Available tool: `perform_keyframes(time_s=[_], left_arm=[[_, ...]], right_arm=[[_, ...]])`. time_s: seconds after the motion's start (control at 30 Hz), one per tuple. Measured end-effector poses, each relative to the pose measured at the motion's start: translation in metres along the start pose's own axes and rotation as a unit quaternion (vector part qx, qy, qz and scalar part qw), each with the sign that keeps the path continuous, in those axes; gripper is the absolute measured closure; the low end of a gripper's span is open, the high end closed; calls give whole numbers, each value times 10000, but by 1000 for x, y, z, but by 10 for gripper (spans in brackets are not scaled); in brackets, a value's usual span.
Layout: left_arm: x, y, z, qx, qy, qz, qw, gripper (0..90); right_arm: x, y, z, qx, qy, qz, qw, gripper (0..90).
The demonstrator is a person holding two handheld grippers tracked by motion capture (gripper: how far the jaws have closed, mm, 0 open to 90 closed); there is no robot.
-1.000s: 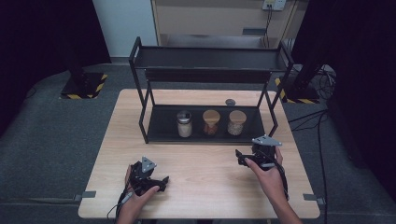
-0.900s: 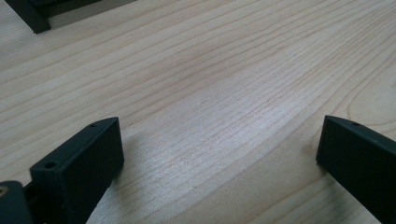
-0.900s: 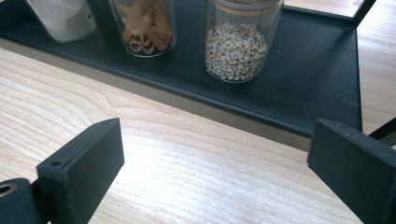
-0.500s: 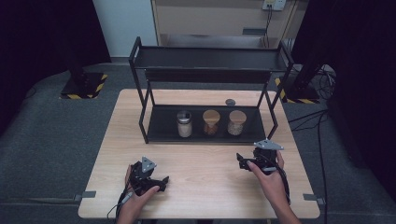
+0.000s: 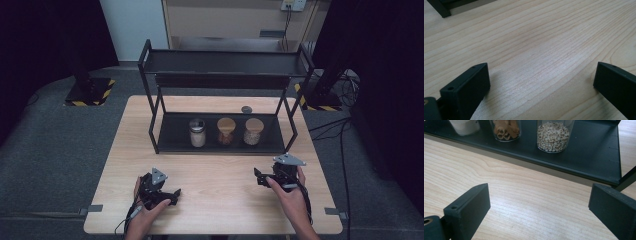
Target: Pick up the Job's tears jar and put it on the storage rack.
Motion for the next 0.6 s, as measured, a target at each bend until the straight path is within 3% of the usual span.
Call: perform_keyframes(time_s=[0.6], left_arm=[[0, 0, 0, 1, 2, 0, 10000, 0]], right_arm=[[-6, -13, -4, 25, 89, 23, 10000, 37]])
Point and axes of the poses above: each handheld gripper's, and its own axes: x roughly forward along the jaws, y roughly out of its top, z roughly to its right, the point moved 1 cm from there along x, roughly forward along the jaws, and after that the axes turned 5 degrees about x, right-handed, at the moved point
